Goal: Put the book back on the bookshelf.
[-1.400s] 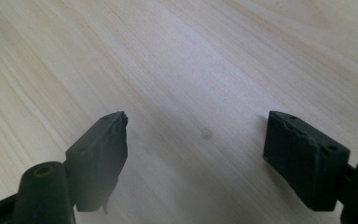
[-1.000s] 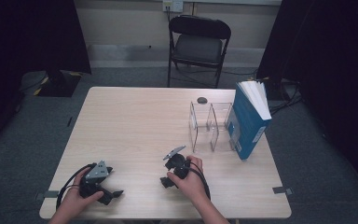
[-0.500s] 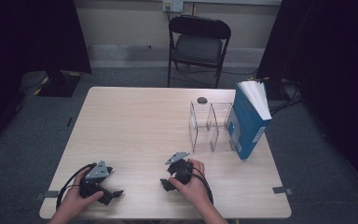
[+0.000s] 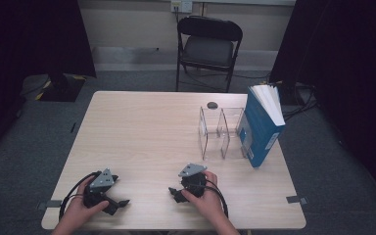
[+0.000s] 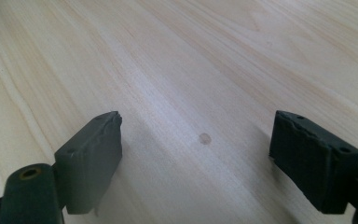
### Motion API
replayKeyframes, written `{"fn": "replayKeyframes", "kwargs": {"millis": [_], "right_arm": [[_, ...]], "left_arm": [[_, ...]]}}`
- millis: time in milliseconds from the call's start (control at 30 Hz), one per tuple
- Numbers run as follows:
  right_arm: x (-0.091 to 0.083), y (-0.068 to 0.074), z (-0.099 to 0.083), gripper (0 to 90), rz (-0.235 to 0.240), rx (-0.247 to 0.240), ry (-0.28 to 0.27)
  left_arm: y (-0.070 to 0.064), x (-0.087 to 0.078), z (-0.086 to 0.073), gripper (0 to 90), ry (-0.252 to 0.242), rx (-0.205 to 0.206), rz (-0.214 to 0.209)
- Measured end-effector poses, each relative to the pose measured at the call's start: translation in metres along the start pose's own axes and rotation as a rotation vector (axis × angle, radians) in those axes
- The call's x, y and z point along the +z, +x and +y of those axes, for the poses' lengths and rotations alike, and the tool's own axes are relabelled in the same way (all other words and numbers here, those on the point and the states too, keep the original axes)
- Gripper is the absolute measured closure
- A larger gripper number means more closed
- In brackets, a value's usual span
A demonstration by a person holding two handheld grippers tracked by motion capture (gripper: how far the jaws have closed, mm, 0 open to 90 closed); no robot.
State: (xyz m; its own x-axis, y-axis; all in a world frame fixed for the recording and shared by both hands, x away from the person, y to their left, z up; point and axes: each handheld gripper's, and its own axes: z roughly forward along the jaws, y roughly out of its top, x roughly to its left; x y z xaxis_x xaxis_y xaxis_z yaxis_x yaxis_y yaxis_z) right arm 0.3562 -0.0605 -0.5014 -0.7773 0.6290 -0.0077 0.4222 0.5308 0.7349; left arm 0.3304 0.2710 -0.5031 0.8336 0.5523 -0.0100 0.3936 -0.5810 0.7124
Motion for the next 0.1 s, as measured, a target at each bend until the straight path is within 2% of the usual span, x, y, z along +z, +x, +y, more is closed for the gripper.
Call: {"fn": "replayKeyframes", "kwargs": {"millis": [100], "right_arm": [[0.0, 0.0, 0.0, 16.1, 0.0, 0.0, 0.0]], "left_arm": [[-0.0001, -0.0001, 0.0, 0.0, 0.001, -0.001, 0.001]]}}
